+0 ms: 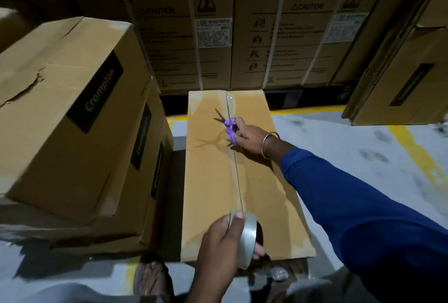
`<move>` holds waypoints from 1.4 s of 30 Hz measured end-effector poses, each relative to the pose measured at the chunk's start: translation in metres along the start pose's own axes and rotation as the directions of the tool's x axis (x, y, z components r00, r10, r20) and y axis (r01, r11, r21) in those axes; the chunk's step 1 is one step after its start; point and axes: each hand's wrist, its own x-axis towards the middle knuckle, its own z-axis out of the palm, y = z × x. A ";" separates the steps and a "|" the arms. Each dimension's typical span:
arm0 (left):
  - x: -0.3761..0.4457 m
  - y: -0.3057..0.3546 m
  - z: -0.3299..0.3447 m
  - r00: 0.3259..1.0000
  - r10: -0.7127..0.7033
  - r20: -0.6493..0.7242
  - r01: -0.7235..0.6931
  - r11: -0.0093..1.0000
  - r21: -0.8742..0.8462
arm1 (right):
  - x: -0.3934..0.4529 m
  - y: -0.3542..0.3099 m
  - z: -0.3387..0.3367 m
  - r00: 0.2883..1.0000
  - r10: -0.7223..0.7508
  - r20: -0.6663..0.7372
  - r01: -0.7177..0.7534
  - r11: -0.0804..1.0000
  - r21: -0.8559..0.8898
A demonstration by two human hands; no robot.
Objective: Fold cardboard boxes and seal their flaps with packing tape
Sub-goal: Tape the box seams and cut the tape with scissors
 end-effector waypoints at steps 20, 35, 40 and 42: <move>-0.037 -0.021 0.011 0.997 -0.010 0.075 0.008 1.000 0.030 | -0.140 -0.006 0.057 0.989 -0.043 0.141 0.033 0.997 0.074; -0.041 -0.115 0.036 0.985 -0.155 -0.074 0.160 0.985 0.066 | -0.189 -0.028 0.053 0.986 -0.064 0.151 0.034 0.980 0.198; -0.029 -0.107 0.044 0.990 -0.117 -0.074 0.116 0.993 -0.012 | -0.222 -0.039 0.063 0.966 -0.143 0.215 0.106 0.979 0.174; -0.014 -0.108 0.043 0.991 -0.071 -0.112 0.071 0.997 -0.007 | -0.232 -0.044 0.065 0.966 -0.158 0.206 0.126 0.979 0.157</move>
